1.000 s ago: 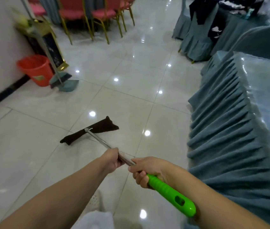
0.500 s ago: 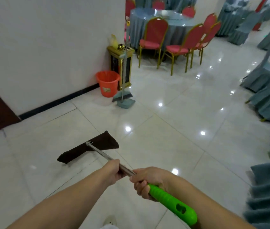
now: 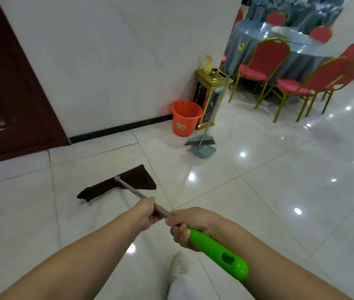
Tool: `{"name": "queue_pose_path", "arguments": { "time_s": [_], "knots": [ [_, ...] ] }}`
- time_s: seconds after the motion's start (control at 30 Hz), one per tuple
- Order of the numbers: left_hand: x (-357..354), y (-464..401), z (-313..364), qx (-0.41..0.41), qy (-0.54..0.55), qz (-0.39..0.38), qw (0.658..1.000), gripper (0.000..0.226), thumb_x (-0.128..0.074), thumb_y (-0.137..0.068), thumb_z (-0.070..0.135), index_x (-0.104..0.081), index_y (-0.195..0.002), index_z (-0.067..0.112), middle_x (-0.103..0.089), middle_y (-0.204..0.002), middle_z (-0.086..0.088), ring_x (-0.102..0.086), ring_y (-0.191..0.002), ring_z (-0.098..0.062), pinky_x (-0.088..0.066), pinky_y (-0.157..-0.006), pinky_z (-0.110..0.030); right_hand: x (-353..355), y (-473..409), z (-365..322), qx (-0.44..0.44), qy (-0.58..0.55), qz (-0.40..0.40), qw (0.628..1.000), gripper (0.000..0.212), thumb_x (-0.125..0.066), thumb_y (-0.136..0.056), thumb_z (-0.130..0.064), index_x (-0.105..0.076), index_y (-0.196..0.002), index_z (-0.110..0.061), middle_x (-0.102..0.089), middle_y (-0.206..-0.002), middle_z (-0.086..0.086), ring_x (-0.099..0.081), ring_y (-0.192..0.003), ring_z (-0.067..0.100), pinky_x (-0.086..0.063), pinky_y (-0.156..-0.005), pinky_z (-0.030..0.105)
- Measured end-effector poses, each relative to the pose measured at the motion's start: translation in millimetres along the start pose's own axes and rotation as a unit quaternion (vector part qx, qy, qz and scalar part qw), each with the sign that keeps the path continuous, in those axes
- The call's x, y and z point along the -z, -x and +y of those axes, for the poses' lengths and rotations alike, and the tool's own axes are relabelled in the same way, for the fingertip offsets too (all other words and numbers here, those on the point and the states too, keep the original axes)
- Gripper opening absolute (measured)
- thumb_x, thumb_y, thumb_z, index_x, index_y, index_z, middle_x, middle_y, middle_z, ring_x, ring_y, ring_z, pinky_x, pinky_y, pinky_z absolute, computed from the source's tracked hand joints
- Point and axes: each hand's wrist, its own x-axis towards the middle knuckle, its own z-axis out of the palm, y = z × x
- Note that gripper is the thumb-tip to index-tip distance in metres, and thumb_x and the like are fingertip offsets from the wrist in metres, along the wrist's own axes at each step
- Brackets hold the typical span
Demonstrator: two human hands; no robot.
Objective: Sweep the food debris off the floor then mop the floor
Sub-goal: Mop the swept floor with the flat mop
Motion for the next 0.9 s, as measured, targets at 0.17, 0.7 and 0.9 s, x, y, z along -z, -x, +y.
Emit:
{"name": "queue_pose_path", "arguments": {
  "time_s": [0.17, 0.7, 0.9],
  "knots": [
    [-1.1, -39.6, 58.2, -0.010, 0.024, 0.020, 0.999, 0.032, -0.031, -0.103, 0.020, -0.041, -0.076, 0.007, -0.046, -0.073, -0.009, -0.047, -0.063, -0.018, -0.040, -0.026, -0.015, -8.9, -36.0, -71.3, -0.012, 0.028, -0.013, 0.999, 0.014, -0.043, -0.096, -0.004, -0.050, -0.089, -0.014, -0.036, -0.048, -0.001, -0.035, -0.027, 0.003, -0.028, -0.026, 0.011],
    [-36.3, -190.2, 286.3, -0.019, 0.098, 0.064, 0.993, 0.022, -0.031, -0.104, 0.023, -0.039, -0.118, 0.010, -0.046, -0.080, -0.007, -0.048, -0.069, -0.014, -0.048, -0.091, -0.025, -20.4, -144.0, -343.0, -0.026, 0.063, -0.038, 0.997, 0.019, -0.042, -0.095, 0.000, -0.045, -0.081, -0.012, -0.039, -0.046, 0.002, -0.035, -0.026, 0.004, -0.028, -0.027, 0.009],
    [-24.0, -226.0, 347.2, -0.030, 0.136, 0.058, 0.988, 0.040, -0.034, -0.103, 0.022, -0.036, -0.137, 0.000, -0.046, -0.082, -0.008, -0.049, -0.072, -0.013, -0.048, -0.079, -0.031, -49.2, -172.0, -402.9, -0.029, 0.071, -0.027, 0.997, 0.016, -0.044, -0.095, -0.001, -0.046, -0.084, -0.012, -0.040, -0.046, 0.002, -0.036, -0.025, 0.004, -0.029, -0.026, 0.009]
  ]
}}
